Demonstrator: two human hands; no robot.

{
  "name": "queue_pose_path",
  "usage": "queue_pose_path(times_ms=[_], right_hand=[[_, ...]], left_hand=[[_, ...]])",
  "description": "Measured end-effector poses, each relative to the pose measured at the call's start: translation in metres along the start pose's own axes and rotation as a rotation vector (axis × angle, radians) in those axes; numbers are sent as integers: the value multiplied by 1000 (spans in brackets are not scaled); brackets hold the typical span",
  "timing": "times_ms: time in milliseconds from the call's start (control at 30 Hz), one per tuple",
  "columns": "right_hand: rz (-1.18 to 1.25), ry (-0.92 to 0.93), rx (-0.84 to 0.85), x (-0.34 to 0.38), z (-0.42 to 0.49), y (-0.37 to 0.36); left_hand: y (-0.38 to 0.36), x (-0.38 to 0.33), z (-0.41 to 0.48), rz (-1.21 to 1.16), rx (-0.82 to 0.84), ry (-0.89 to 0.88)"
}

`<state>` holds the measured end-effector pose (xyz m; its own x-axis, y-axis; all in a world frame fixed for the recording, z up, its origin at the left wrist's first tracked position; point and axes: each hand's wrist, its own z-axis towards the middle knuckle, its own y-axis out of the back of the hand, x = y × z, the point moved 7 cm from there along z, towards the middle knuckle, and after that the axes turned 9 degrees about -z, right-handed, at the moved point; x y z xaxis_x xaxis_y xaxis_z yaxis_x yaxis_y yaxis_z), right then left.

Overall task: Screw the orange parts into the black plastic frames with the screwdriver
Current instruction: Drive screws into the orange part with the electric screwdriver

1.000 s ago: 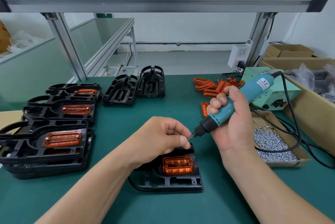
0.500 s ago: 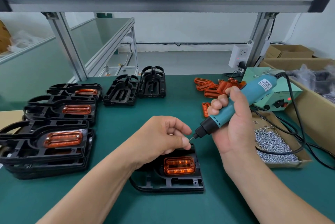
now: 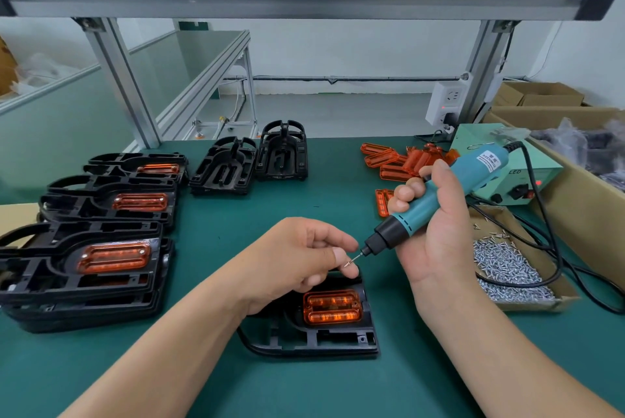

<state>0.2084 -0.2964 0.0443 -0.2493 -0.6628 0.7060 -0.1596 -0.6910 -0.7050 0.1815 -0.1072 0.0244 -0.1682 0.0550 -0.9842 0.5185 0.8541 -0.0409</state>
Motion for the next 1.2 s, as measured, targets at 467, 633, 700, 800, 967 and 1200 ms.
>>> queue_pose_path(times_ms=[467, 633, 700, 800, 967, 1200], right_hand=[[-37, 9, 23, 1, 0, -1], [-97, 24, 16, 0, -1, 0], [-88, 30, 20, 1, -1, 0], [-76, 31, 23, 2, 0, 0], [-54, 13, 28, 0, -1, 0], [-52, 7, 42, 3, 1, 1]], left_hand=[[-1, -2, 1, 62, -10, -41], [-3, -1, 1, 165, -45, -72], [-3, -1, 1, 164, -52, -71], [-3, 1, 2, 120, -33, -39], [-3, 3, 1, 83, -14, 8], [10, -8, -1, 217, -178, -60]])
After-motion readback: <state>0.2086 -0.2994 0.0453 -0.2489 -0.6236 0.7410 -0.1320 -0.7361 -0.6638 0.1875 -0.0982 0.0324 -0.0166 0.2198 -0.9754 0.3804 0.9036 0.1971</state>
